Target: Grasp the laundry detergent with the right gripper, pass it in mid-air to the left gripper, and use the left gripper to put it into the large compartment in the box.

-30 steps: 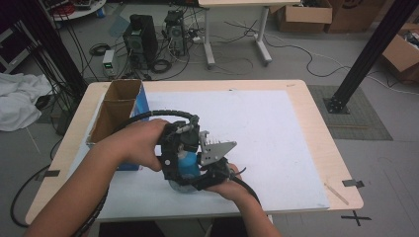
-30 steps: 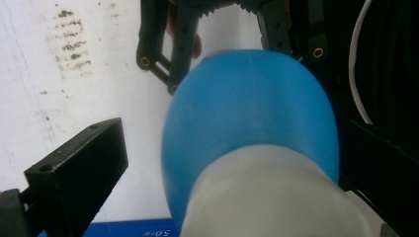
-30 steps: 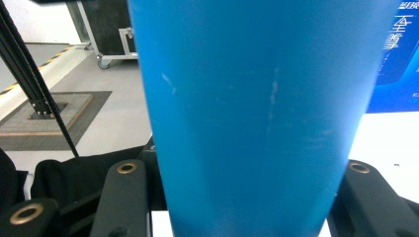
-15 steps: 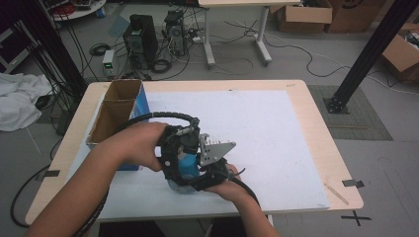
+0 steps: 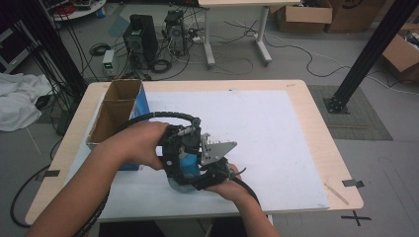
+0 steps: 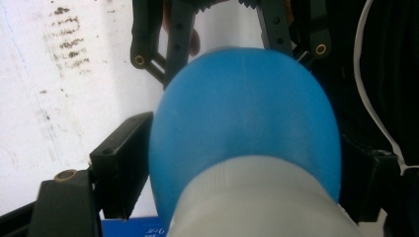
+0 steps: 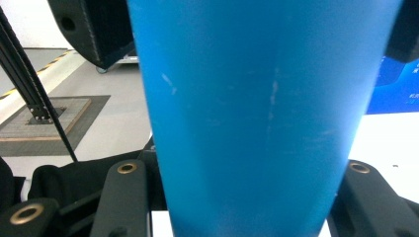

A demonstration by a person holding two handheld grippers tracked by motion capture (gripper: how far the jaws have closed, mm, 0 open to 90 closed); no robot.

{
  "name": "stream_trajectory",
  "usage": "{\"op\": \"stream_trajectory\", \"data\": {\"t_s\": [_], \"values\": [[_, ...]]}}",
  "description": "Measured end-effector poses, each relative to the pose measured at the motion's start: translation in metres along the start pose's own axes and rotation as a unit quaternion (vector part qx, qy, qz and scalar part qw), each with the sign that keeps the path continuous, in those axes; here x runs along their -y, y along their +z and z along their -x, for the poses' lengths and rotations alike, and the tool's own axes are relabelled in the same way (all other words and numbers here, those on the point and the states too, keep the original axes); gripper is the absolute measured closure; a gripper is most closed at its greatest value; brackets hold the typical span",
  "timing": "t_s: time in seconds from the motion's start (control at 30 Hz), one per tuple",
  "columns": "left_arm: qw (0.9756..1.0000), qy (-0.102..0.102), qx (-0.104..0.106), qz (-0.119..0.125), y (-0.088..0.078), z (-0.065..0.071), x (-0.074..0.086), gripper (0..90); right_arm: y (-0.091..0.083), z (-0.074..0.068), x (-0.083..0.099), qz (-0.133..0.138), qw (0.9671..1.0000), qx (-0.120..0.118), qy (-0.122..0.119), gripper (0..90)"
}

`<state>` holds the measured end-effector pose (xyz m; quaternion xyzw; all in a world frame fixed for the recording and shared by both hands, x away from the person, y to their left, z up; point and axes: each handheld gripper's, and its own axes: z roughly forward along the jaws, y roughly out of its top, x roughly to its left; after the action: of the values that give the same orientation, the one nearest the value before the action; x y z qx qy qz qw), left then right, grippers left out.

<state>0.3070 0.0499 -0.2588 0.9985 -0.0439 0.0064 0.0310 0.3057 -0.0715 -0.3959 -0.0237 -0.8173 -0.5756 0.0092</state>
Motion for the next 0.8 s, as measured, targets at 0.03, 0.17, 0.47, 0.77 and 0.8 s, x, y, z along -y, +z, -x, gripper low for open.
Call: {"op": "stream_trajectory", "data": {"t_s": [0.03, 0.17, 0.47, 0.77, 0.8], "values": [[1.0, -0.001, 0.001, -0.001, -0.0004, -0.0003, -0.0002, 23.0, 0.0001, 0.0001, 0.0001, 0.002, 1.0, 0.0, 0.0, 47.2], [1.0, -0.002, 0.003, -0.003, -0.0007, -0.0002, -0.0004, 27.4, 0.0001, -0.0004, -0.0003, 0.004, 1.0, 0.001, -0.001, 47.2], [1.0, -0.004, -0.004, -0.008, -0.0001, 0.0006, 0.0, 30.6, 0.0012, -0.0007, -0.0003, 0.002, 1.0, -0.001, 0.0, 47.2], [0.9999, -0.004, 0.002, -0.012, -0.0017, 0.0008, 0.0007, 37.5, 0.0022, -0.0006, -0.0012, 0.003, 1.0, -0.004, 0.003, 47.2], [0.9999, -0.004, 0.002, -0.012, -0.0017, 0.0007, 0.0009, 37.5, 0.0023, -0.0006, -0.0013, 0.002, 1.0, -0.004, 0.003, 47.2]]}}
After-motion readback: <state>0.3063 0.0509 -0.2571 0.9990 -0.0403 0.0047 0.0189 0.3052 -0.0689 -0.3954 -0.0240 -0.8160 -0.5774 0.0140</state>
